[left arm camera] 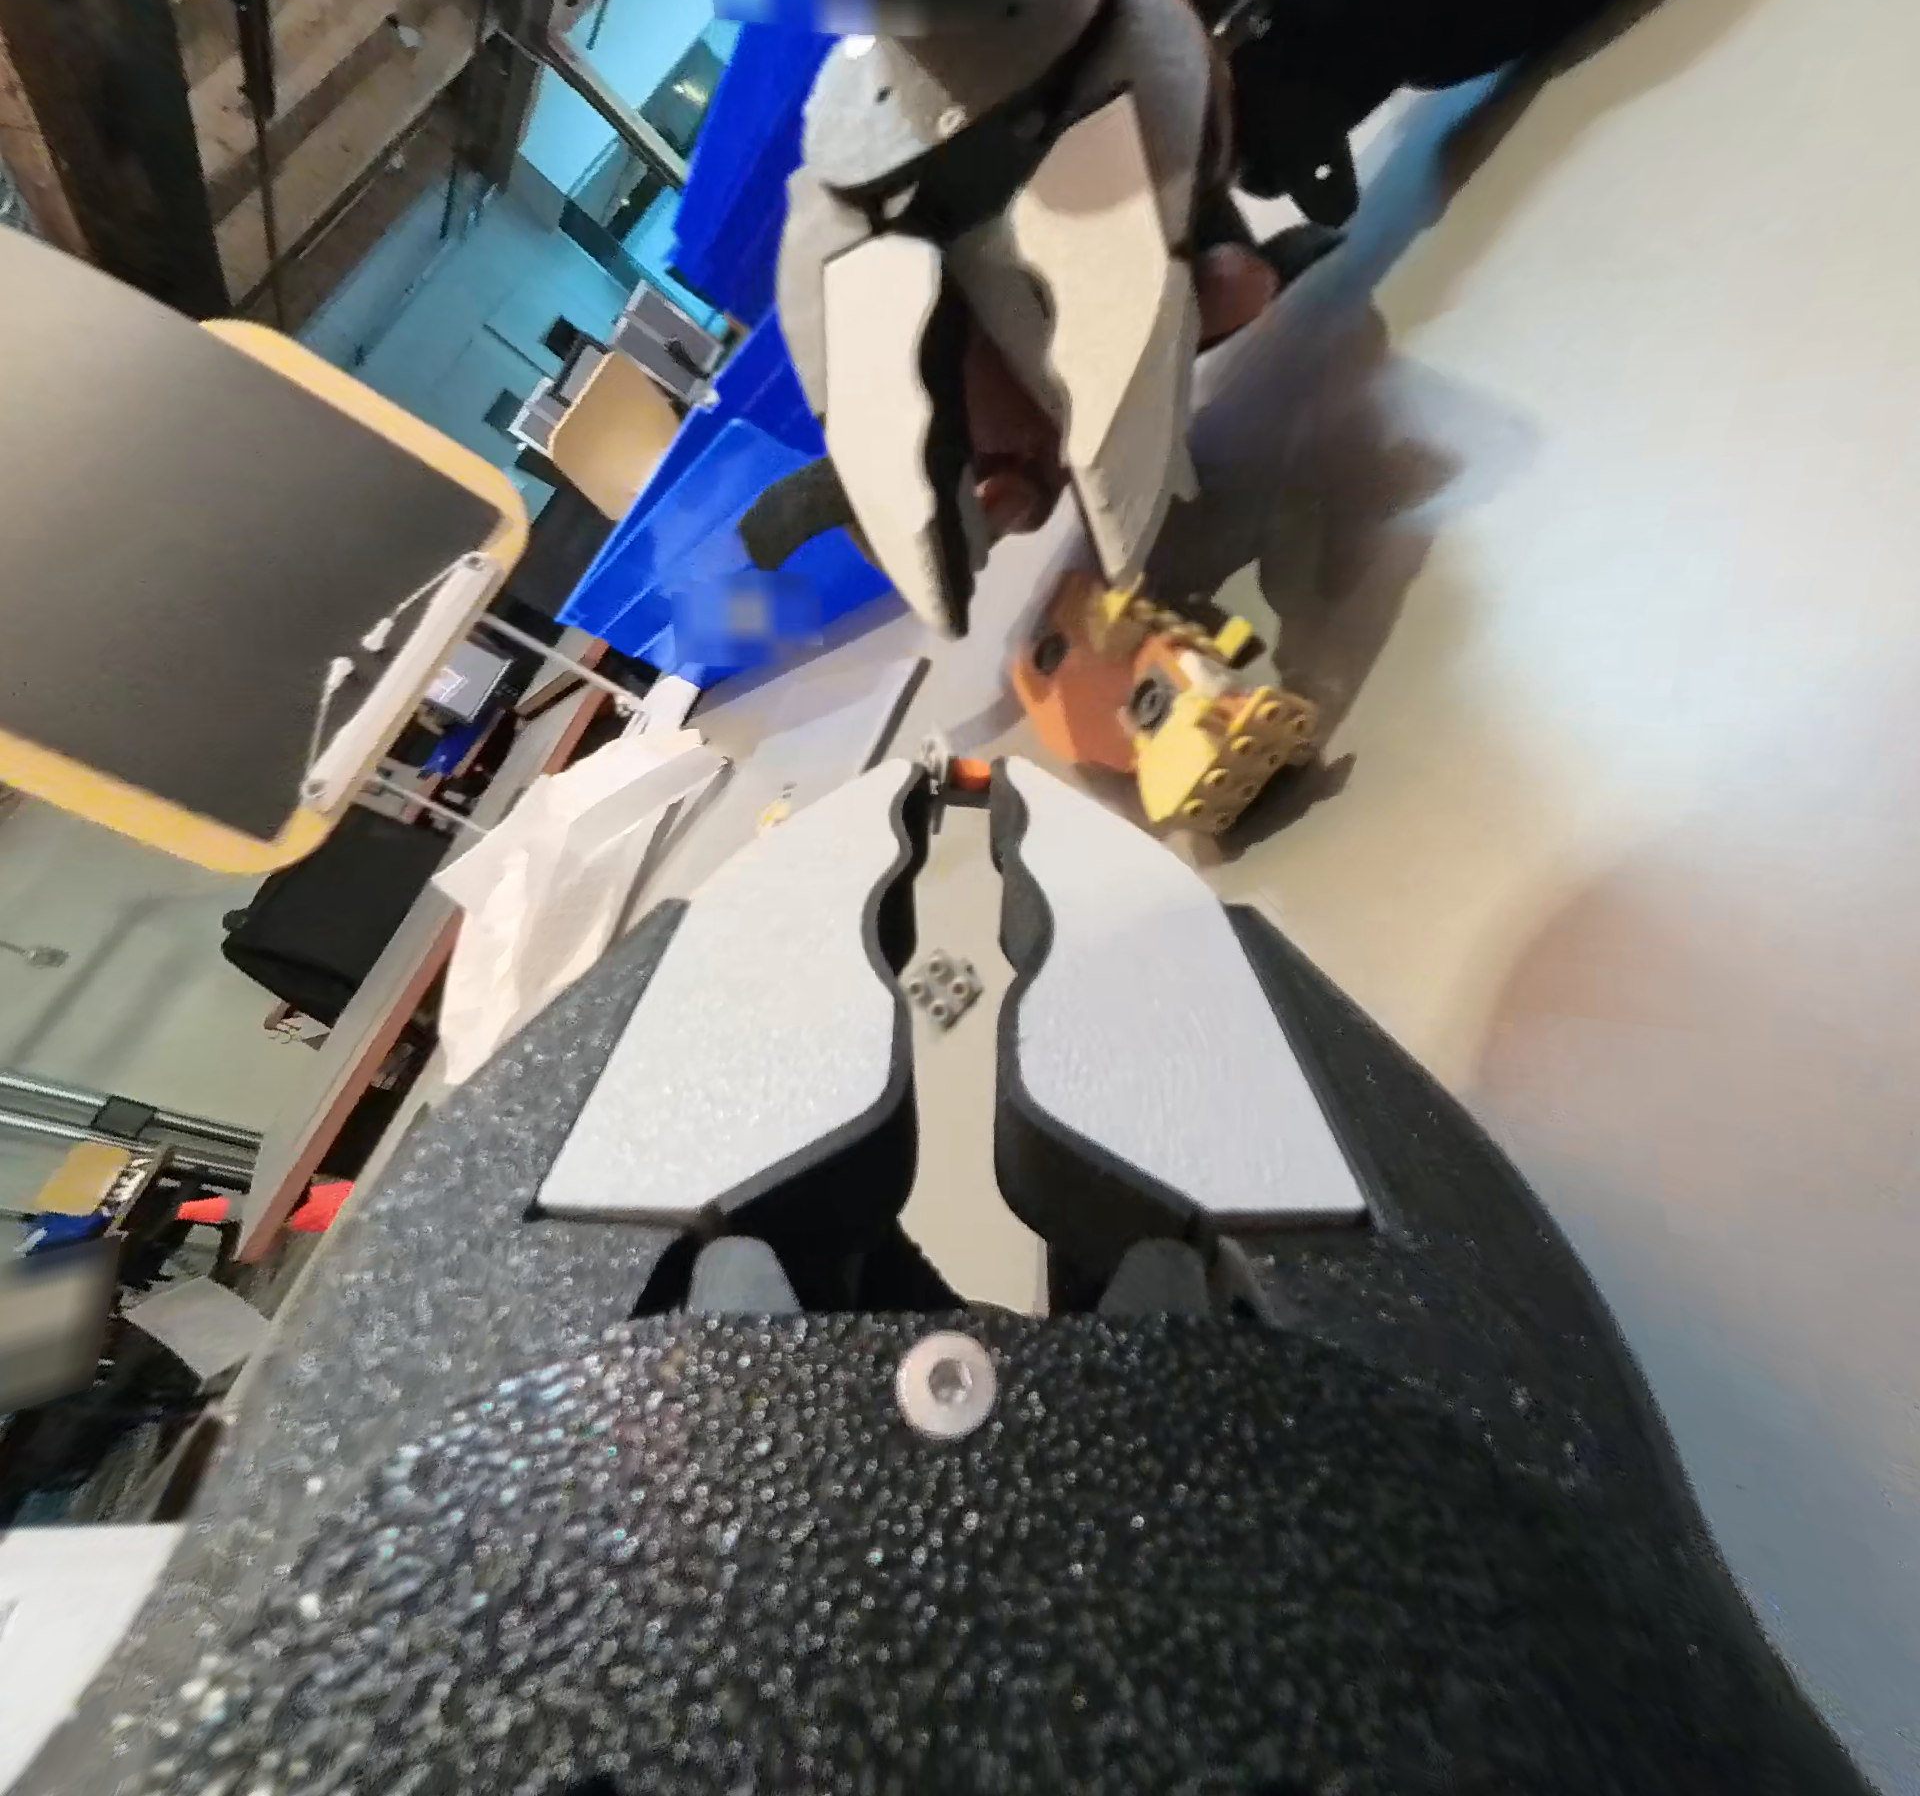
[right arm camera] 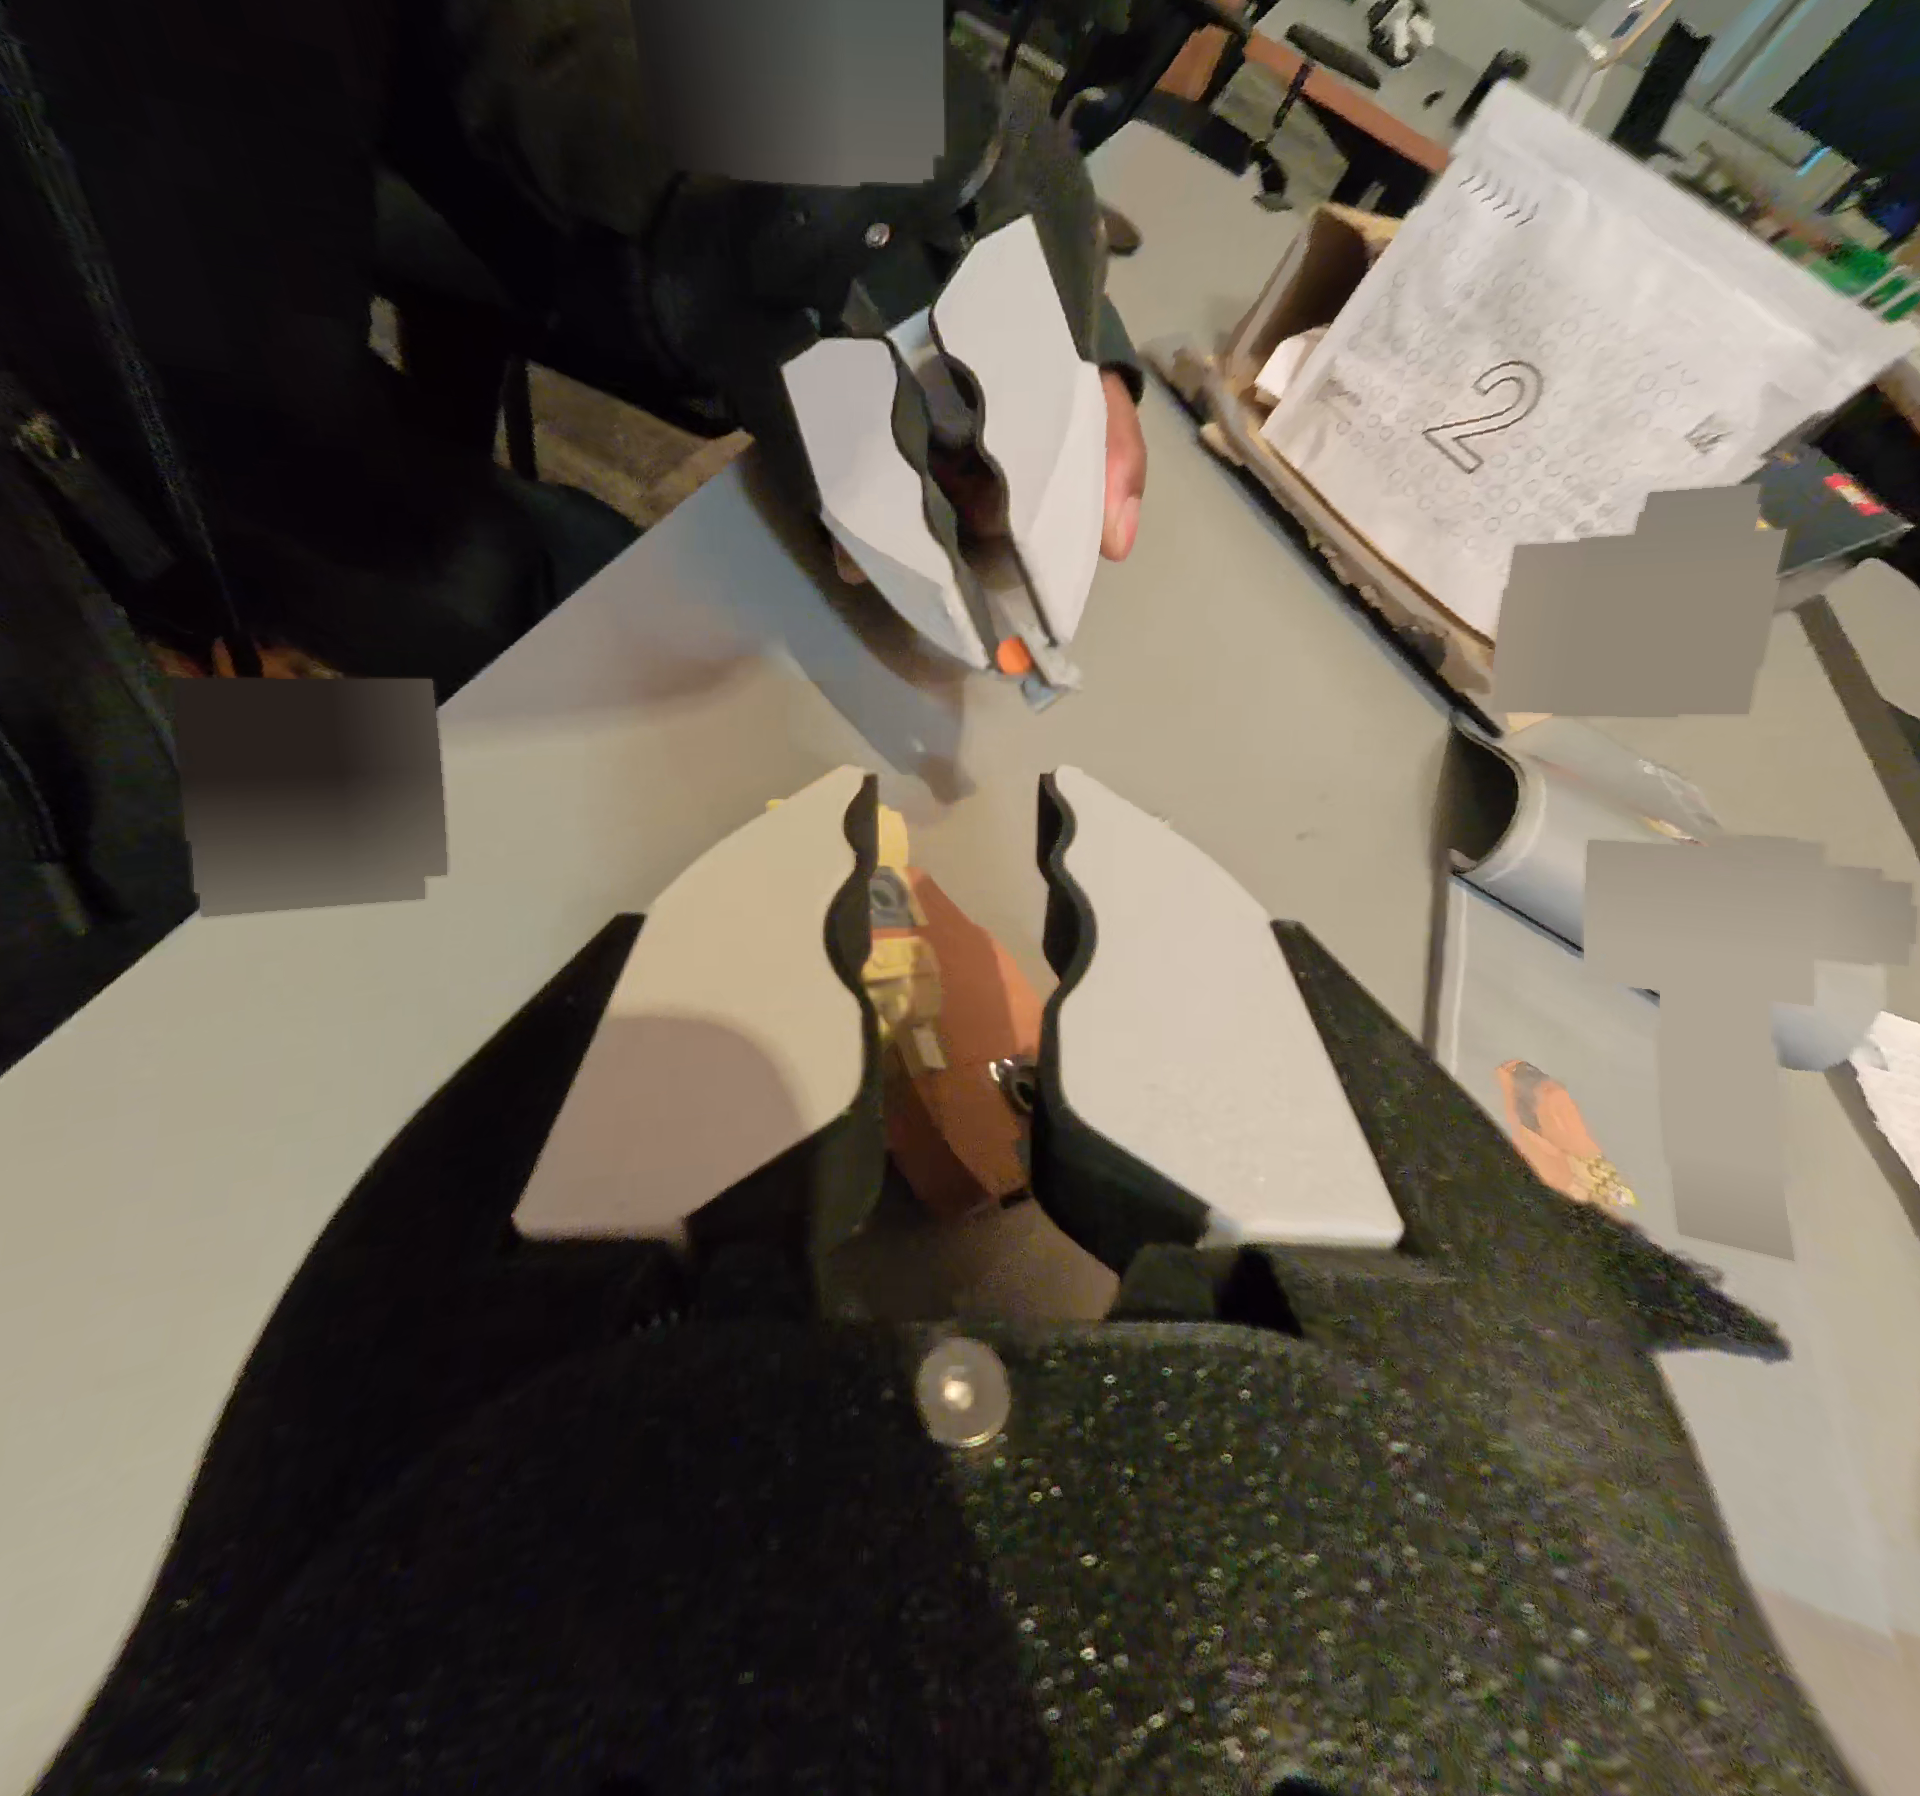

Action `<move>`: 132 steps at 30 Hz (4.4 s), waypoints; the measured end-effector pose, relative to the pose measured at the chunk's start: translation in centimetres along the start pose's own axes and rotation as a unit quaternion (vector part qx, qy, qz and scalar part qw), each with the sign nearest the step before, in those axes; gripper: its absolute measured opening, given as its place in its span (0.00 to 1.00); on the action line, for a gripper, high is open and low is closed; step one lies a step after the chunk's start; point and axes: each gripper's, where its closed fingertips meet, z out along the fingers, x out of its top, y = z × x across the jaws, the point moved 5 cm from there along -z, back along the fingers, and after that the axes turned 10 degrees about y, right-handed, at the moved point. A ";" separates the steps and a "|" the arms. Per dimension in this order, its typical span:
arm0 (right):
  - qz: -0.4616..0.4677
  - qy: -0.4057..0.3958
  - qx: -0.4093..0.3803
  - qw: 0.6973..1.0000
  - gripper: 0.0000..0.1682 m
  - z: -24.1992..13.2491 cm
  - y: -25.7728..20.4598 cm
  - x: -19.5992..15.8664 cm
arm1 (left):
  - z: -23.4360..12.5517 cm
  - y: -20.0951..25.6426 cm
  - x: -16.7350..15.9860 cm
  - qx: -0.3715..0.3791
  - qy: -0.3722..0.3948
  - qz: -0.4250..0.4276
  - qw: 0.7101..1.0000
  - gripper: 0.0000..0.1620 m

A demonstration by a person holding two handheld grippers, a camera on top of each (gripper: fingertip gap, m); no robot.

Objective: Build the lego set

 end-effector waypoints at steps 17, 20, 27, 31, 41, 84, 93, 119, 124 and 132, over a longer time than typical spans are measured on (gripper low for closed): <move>0.064 0.035 -0.113 0.991 0.16 -2.5 5.1 -2.2 | -3.6 -9.1 -5.1 0.133 0.036 -0.130 0.982 0.06; 0.082 0.035 -0.118 0.989 0.16 -2.5 5.6 -2.3 | -3.6 -9.3 -5.3 0.138 0.030 -0.136 0.981 0.06; 0.144 0.056 -0.121 0.980 0.17 -3.1 6.9 -2.4 | -3.7 -9.9 -5.5 0.146 0.034 -0.162 0.975 0.06; 0.158 0.070 -0.124 0.977 0.17 -3.4 7.1 -2.3 | -3.7 -9.8 -5.5 0.147 0.031 -0.162 0.975 0.06; 0.147 0.055 -0.115 0.981 0.17 -3.0 6.8 -2.4 | -3.6 -9.8 -5.5 0.148 0.029 -0.158 0.976 0.06; 0.154 0.058 -0.108 0.980 0.17 -3.1 6.8 -2.4 | -3.6 -9.9 -5.6 0.152 0.026 -0.153 0.976 0.06; 0.126 0.033 -0.108 0.986 0.18 -2.5 6.3 -2.5 | -3.6 -9.6 -5.6 0.152 0.021 -0.133 0.979 0.06; -0.055 -0.055 -0.108 0.991 0.22 -3.5 2.4 -0.6 | -3.1 -5.5 0.3 0.162 0.102 -0.203 0.960 0.06; -0.060 -0.072 -0.037 0.995 0.24 -3.7 -0.1 -0.3 | -2.6 -2.5 2.1 0.075 0.082 -0.221 0.969 0.06; -0.080 -0.117 -0.001 0.990 0.27 -2.7 -1.4 -1.5 | -1.5 0.6 3.2 -0.022 0.042 -0.198 0.979 0.06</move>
